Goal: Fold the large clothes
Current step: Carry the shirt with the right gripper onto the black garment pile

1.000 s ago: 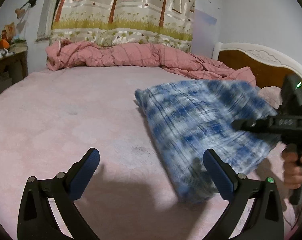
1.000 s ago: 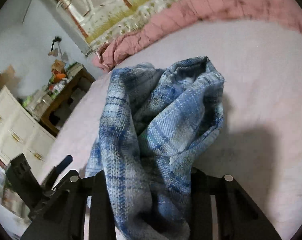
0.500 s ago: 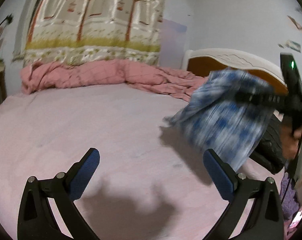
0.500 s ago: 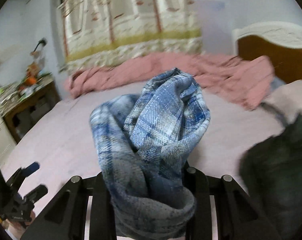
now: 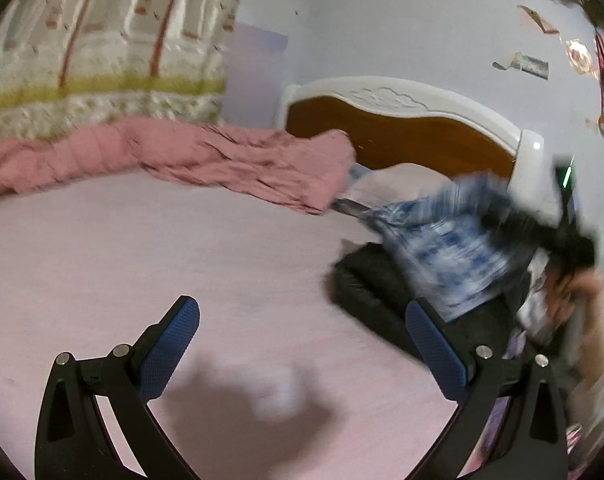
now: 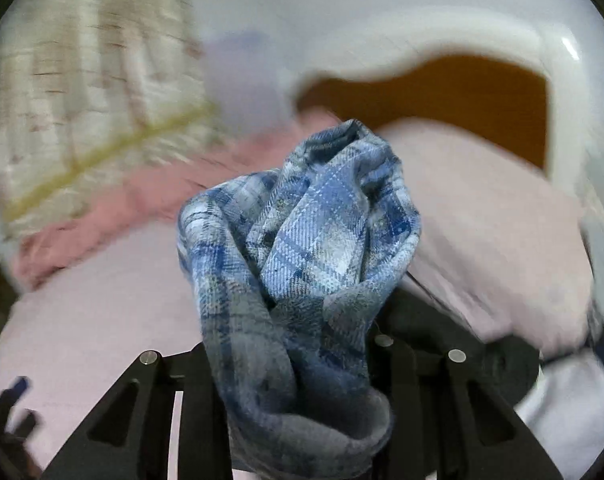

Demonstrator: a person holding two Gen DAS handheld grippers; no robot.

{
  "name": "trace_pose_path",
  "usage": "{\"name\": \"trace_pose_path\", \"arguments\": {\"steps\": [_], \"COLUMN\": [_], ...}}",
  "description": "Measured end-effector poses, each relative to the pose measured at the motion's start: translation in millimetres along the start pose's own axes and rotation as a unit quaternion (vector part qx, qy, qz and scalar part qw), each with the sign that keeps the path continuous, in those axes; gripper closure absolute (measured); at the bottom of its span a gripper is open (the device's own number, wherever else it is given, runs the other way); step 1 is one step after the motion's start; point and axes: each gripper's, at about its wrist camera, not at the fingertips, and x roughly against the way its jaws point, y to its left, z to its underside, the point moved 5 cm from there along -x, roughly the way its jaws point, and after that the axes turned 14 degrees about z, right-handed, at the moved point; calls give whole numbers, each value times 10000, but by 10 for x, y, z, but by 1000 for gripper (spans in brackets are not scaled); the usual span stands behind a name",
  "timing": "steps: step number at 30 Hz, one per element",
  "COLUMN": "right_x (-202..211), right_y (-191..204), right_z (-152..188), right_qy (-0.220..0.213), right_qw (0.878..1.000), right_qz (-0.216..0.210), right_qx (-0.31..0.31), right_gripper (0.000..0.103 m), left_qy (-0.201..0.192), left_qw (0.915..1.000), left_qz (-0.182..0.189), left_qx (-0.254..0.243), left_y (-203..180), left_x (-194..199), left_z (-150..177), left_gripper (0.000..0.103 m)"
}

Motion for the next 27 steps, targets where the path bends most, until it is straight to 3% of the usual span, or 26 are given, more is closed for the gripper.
{"name": "trace_pose_path", "arguments": {"steps": [1, 4, 6, 9, 12, 14, 15, 16, 18, 20, 24, 27], "right_x": [-204, -542, -619, -604, -531, -463, -418, -367, -324, -293, -133, -105], "right_y": [-226, -615, -733, -719, -624, -597, -611, -619, -650, -688, -715, -765], "right_z": [96, 234, 260, 256, 254, 264, 259, 264, 312, 378, 319, 265], "right_qy": [228, 727, 843, 865, 840, 784, 722, 682, 742, 805, 444, 197], "right_qw": [9994, 9912, 9876, 9870, 9890, 9905, 9911, 9912, 9907, 9900, 9930, 9966], "right_qz": [-1, -533, -732, -911, -969, -962, -970, -1004, -1035, -1092, -990, -585], "right_qx": [-278, -966, -1106, -1001, -743, -586, -549, -530, -481, -400, -456, -550], "right_gripper": [64, 59, 58, 51, 46, 38, 34, 33, 34, 47, 50, 50], "left_qy": [36, 195, 353, 552, 884, 1055, 1035, 983, 589, 389, 366, 764], "left_qw": [9998, 9974, 9941, 9820, 9623, 9542, 9543, 9530, 9614, 9672, 9713, 9818], "left_qz": [149, 566, 848, 1444, 1965, 2040, 2009, 2091, 2115, 2147, 2146, 1604], "left_qx": [156, 400, 576, 1084, 1660, 1919, 1957, 1960, 1661, 1304, 954, 664], "left_y": [-70, -319, -508, -703, -809, -848, -851, -877, -954, -1087, -1328, -1371], "left_x": [-158, -584, -908, -1297, -1633, -1825, -1865, -1870, -1716, -1504, -1215, -1370], "left_z": [-22, -54, -63, -52, 11, 73, 103, 127, 89, 49, 27, 206], "left_gripper": [0, 0, 0, 0, 0, 4, 33, 50, 74, 79, 80, 75]}}
